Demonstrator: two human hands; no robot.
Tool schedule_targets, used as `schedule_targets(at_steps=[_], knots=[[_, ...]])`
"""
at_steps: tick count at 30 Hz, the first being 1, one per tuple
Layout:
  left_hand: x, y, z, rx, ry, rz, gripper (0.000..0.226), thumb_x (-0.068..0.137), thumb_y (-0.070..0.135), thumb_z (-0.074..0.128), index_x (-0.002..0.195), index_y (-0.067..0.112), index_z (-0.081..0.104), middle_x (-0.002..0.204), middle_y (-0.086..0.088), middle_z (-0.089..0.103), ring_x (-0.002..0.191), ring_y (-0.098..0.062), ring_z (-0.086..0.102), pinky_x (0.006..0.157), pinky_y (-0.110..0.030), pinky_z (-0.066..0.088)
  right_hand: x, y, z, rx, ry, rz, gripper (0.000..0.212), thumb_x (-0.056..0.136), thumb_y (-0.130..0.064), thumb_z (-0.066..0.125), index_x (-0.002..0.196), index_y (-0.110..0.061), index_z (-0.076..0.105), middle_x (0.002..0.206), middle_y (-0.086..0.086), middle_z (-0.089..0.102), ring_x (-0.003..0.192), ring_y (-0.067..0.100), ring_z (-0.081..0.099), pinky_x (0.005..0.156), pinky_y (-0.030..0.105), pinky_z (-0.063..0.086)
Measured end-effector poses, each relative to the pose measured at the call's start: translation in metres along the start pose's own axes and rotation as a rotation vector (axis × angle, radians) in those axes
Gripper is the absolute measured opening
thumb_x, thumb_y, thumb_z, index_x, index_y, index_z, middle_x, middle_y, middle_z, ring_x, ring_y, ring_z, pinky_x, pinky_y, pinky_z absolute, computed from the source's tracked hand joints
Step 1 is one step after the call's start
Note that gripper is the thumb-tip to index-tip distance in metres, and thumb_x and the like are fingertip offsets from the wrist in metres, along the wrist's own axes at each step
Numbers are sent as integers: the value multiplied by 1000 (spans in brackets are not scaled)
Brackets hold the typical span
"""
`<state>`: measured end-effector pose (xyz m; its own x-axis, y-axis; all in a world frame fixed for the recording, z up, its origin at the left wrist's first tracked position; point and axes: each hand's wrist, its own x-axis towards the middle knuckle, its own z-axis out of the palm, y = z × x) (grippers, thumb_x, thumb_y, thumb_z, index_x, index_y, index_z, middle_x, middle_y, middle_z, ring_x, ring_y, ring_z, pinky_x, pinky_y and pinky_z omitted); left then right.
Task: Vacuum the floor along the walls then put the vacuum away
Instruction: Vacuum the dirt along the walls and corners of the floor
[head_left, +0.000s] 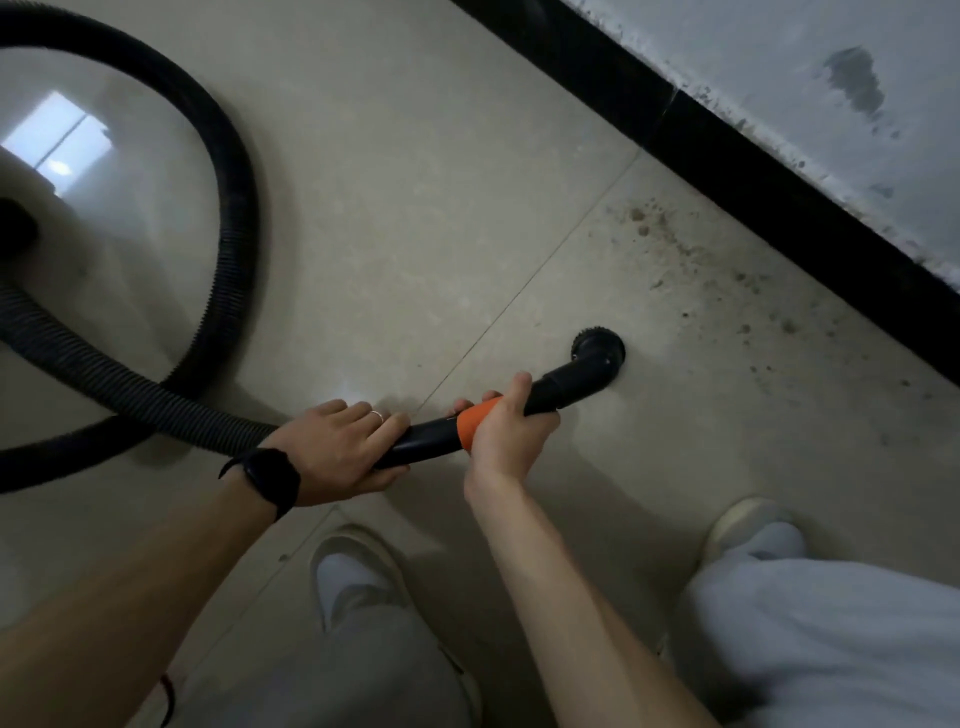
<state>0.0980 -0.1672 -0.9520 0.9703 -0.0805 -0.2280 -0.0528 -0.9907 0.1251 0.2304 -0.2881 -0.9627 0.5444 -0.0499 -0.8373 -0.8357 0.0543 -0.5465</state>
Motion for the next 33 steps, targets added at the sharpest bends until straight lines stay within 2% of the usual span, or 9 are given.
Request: schedule_targets(at_steps=[3,6,9,12,16,19,24,29,33], knots=[[-26,-6,0,-4,-8,-85,52,96,49,35,104,4,60,77,-9,64,62,-28,61,54,-36,52,-9,14,13,-74,-86,27,34,107,-40,51,127,-18,36,81,6,62,52,19,69,53,24,55],[-43,-7,-3,-60,35,-160,56,101,54,20,109,7,49,74,-8,63,59,-27,60,54,-35,53,-17,18,27,-172,-174,44,36,108,-44,47,128,-17,33,86,5,63,55,16,71,54,23,55],[-54,-5,-5,-96,88,-263,60,98,62,12,100,13,47,67,-4,59,54,-26,58,51,-32,52,-25,20,36,-236,-229,64,40,108,-48,43,126,-15,31,86,4,62,55,15,72,58,24,57],[-58,-1,-4,-89,40,-290,50,93,59,35,95,12,51,66,-4,59,53,-27,59,51,-33,50,-31,26,28,-218,-221,94,39,108,-49,43,128,-18,31,89,5,62,60,15,73,57,22,56],[-60,0,-2,-27,-139,-201,48,64,41,84,94,10,61,71,-5,61,56,-27,60,52,-33,49,-41,45,-1,-169,-105,144,40,107,-49,46,131,-20,32,95,6,67,83,27,77,86,43,61],[-68,1,-5,-20,-212,-202,50,58,38,89,92,11,63,73,-6,62,57,-26,60,53,-34,51,-47,57,-7,-174,-83,171,44,107,-50,46,133,-18,31,95,6,68,85,27,76,90,45,60],[-85,1,-11,-39,-262,-318,41,73,38,81,98,11,62,78,-6,63,66,-27,61,61,-35,49,-54,66,9,-263,-144,174,49,107,-51,44,137,-17,27,124,21,65,107,36,70,100,50,55],[-126,-2,-23,-61,-267,-433,46,59,31,90,89,13,60,68,-3,59,54,-25,58,51,-29,45,-78,80,26,-373,-228,238,43,108,-49,42,125,-14,26,100,4,62,85,16,64,87,37,49],[-165,4,-21,-79,-240,-614,46,61,28,88,89,17,54,67,0,57,55,-24,57,52,-28,42,-98,91,49,-370,-367,345,36,109,-44,42,119,-13,25,82,2,64,80,23,71,85,37,57]])
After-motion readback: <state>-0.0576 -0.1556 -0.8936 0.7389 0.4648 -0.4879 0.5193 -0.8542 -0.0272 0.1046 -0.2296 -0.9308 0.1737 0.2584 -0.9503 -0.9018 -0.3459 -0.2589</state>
